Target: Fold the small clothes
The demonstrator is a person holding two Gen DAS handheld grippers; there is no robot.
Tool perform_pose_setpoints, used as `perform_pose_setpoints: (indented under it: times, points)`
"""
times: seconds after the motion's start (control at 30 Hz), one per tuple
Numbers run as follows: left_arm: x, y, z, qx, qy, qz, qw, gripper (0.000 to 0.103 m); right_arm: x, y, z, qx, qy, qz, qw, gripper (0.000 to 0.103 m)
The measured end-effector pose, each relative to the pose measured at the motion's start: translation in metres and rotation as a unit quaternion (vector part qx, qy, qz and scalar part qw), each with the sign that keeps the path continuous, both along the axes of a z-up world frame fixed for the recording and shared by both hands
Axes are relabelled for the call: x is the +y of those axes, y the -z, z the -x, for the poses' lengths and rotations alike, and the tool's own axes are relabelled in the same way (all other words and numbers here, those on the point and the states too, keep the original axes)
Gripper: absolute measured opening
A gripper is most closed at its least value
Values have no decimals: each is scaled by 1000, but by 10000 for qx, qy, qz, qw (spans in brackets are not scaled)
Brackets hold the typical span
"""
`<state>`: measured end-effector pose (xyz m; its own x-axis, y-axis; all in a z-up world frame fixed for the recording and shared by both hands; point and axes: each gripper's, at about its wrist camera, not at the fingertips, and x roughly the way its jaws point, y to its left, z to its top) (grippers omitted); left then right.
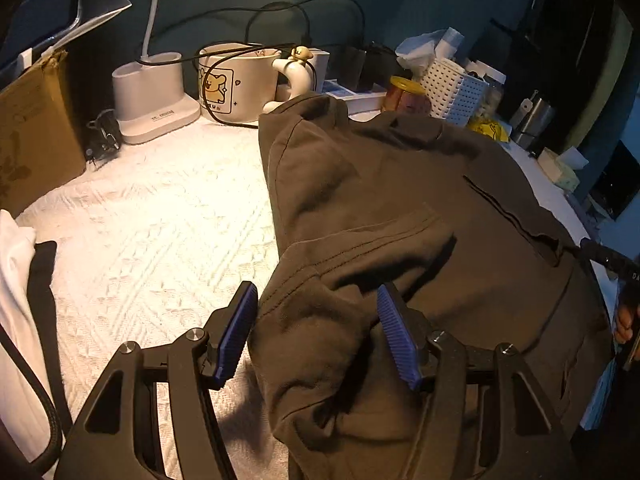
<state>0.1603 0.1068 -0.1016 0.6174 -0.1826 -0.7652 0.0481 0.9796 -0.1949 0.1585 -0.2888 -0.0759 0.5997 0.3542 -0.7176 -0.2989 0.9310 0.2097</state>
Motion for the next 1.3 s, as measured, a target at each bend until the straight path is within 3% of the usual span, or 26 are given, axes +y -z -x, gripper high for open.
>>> perform_pose_setpoints:
  times: [0.07,0.23,0.3,0.4,0.43,0.53,0.7,0.73,0.8,0.83,0.87,1.03,1.17,1.3]
  points:
    - [-5,-2,4,-20,94,-2,10000,29,1,0,1,3,-3,12,10000,59]
    - [-26,-9,20,-124,377,-77,9992,12,5,0,1,-1,-24,27,10000,59]
    - [-40,-8,26,24,566,-94,9983,13,6,1,1,6,-46,22,10000,59]
    - [-63,-11,36,90,757,-668,9949,13,11,1,2,1,-121,40,9999,59]
    - [-66,-12,39,87,822,-698,9941,13,11,1,3,-1,-140,38,9999,59]
    - [-70,-13,46,204,1152,-357,9925,14,11,3,3,15,-143,31,9999,59]
    - [-56,-16,42,177,901,-498,9945,14,9,3,4,23,-131,19,9999,59]
    - [-50,-19,40,137,778,-509,9956,22,9,2,4,20,-125,19,9999,59]
    - [-39,-25,33,-28,504,-534,9973,48,8,2,3,12,-111,8,9999,59]
    - [-35,-27,31,-111,442,-520,9976,67,7,2,4,10,-101,5,9999,59]
    - [-33,-28,28,-193,425,-468,9978,74,6,2,4,8,-93,1,10000,59]
    - [-42,-18,18,20,766,-304,9966,74,1,2,4,8,-30,-34,10000,59]
    - [-68,-9,24,243,1316,-175,9908,74,-6,2,5,11,67,-52,10000,59]
    - [-88,-6,38,536,1858,344,9805,74,-11,3,6,29,130,-66,9999,59]
